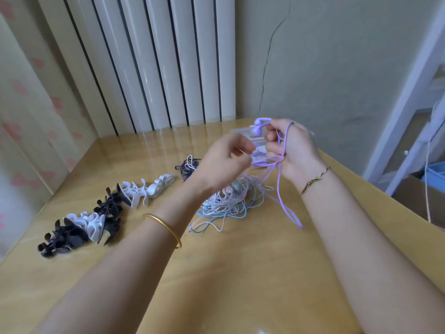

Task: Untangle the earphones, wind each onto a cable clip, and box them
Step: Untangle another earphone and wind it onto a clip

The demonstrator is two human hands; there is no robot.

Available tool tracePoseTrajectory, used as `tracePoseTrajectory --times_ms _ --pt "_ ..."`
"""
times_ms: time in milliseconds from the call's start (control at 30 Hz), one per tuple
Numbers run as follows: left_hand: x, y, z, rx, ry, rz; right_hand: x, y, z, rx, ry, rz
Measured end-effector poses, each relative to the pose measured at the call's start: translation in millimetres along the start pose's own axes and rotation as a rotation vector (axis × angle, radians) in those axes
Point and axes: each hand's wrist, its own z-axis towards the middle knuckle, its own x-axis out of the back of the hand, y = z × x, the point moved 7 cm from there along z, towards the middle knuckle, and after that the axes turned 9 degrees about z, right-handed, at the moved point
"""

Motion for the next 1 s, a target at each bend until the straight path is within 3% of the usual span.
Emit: tracePoseTrajectory --times_ms 100,233,400,567,667,767,900,1000 --pt "-26.6 -2.0 -1.7 -0.036 -0.218 0.101 -10.7 -11.8 -4.0 0.011 -0.057 0.081" --pt "-35.5 -31.3 -1.5 -0.032 -0.272 0.48 -16.5 -33.4 -11.0 0.131 -0.094 -0.005" --pt "-7.1 -57.3 3.5 -0.022 -0.111 1.026 -0.4 -62.8 -25.6 0.624 0.159 -0.674" --pt "15.9 -71.1 2.5 0.096 -0.024 1.142 10.3 -69.8 -30.8 0.705 0.377 -1.311" --pt "16.1 -74.0 2.0 0.142 0.014 1.136 15.8 -60.1 -28.4 0.553 0.423 -1.574" --pt "17.8 -79.1 2.0 0.169 0.047 1.068 31.7 -34.5 -19.9 0.267 0.296 -1.709" --pt "23.2 -72.3 -0.9 0.085 0.127 0.926 54.5 -7.4 -21.2 -0.119 -0.046 -1.809" --pt "19.3 -66.0 -2.3 0.031 0.1 0.925 56.0 2.8 -43.1 -0.336 -0.339 -1.74"
